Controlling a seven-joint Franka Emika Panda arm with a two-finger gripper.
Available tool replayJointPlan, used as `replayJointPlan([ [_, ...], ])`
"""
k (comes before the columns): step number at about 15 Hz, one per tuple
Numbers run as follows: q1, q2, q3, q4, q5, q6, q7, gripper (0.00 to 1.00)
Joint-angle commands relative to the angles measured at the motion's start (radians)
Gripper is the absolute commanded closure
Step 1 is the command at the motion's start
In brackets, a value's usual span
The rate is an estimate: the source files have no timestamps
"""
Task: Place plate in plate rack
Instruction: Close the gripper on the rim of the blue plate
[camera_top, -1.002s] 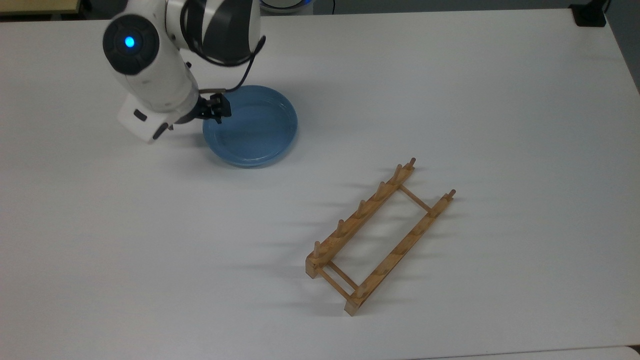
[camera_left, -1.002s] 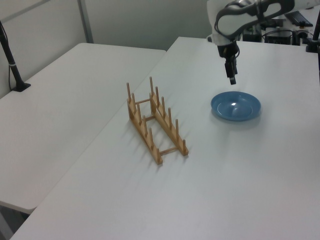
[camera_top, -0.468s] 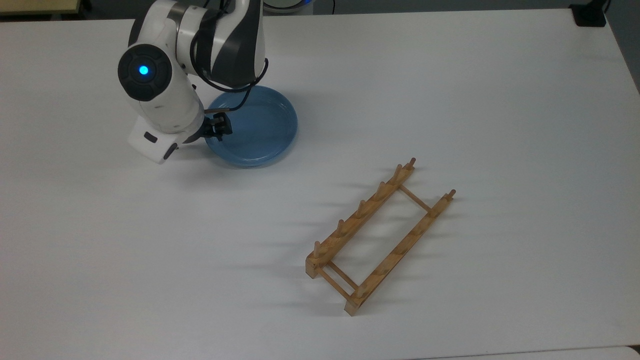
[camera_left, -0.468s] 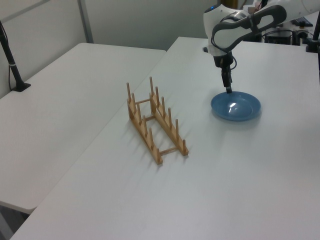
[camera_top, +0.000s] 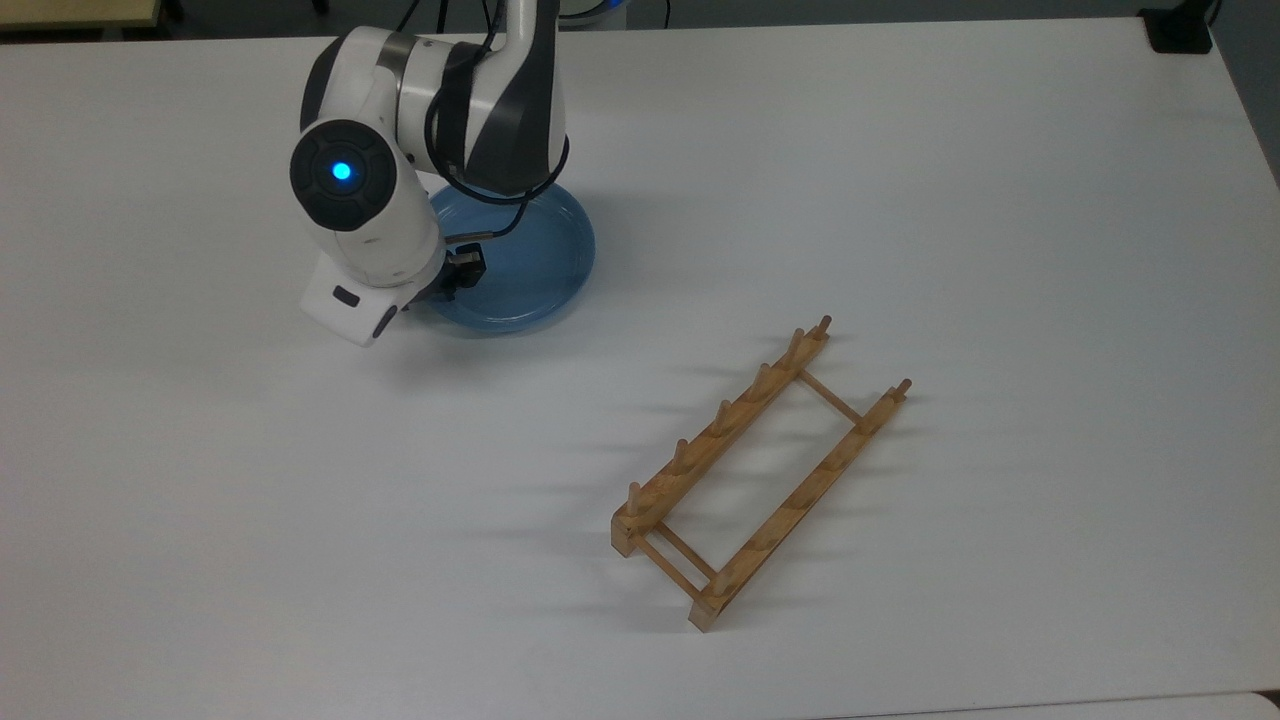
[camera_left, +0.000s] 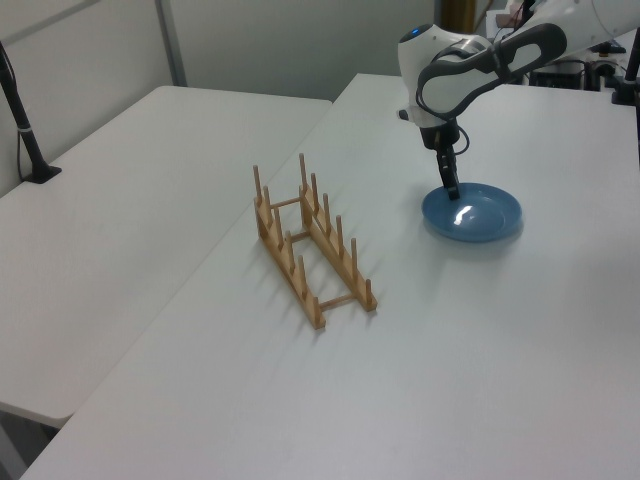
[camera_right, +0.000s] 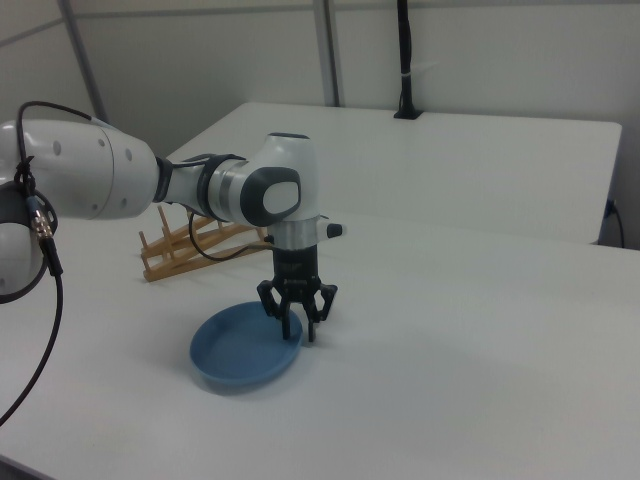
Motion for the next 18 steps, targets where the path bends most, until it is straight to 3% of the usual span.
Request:
replayJointPlan([
  [1,0.026,-0.006,-0.008,-0.016,0.008,0.025,-0.018,0.76],
  [6,0.026,-0.009,-0.008,-0.014,0.005,0.023,-0.059,1.00],
  [13,0.025,-0.024,-0.008,-0.013,0.005,0.013,-0.139,1.00],
  [18,0.016,-0.086,-0.010,-0.002,0.020,-0.013,-0.150,1.00],
])
